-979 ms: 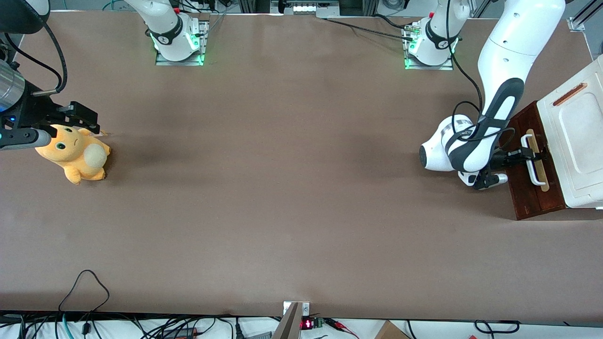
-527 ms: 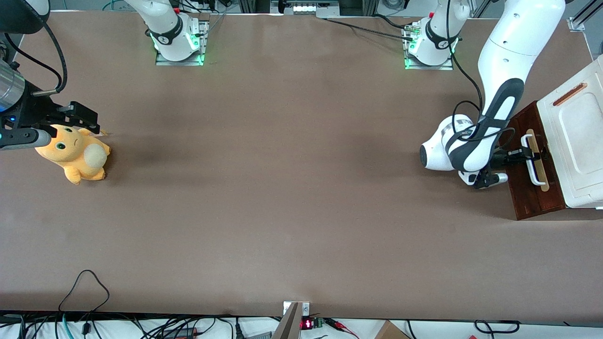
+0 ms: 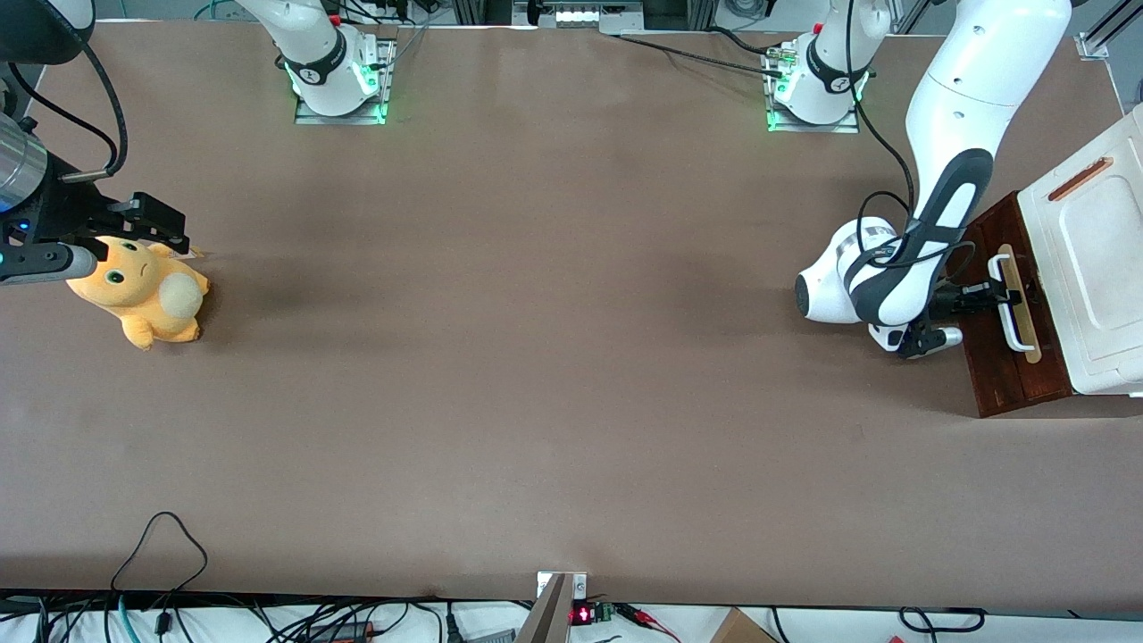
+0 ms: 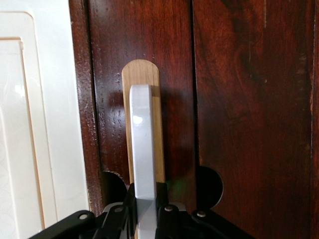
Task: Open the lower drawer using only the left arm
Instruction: 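Pull the handle away from the cabinet to slide the drawer out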
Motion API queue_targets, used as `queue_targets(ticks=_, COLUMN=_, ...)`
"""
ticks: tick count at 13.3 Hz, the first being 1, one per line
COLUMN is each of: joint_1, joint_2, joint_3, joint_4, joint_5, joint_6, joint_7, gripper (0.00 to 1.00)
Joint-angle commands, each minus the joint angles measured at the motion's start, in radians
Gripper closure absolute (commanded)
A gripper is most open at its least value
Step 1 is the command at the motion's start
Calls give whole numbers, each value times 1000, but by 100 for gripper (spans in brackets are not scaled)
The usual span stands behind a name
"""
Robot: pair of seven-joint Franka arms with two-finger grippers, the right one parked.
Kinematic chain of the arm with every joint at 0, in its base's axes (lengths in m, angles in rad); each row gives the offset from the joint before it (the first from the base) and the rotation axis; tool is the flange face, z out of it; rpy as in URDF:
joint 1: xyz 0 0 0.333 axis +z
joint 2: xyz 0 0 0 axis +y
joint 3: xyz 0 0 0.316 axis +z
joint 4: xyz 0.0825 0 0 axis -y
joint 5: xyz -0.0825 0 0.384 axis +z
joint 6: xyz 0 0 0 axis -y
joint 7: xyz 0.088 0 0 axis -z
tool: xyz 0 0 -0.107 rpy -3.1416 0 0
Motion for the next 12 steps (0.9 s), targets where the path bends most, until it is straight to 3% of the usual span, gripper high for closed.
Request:
queue_targets(ticks=1, joint_1=-16, joint_2=-24, joint_3=-6, joint_4=-17, joint_5=25, joint_6=2, joint_7=24, gripper=100)
queue_targets(ticks=9, joint_1=-77, joint_2=-31, joint_3=-132, joint_4=-11, joint_5=-38, joint_6=1, joint_7=19, gripper=100)
queue_targets(ticks=12, joint_1=-79, joint_2=-32, joint_3=-133, joint_4=-11, joint_5=-44, joint_6=1, joint_7=22, gripper=100)
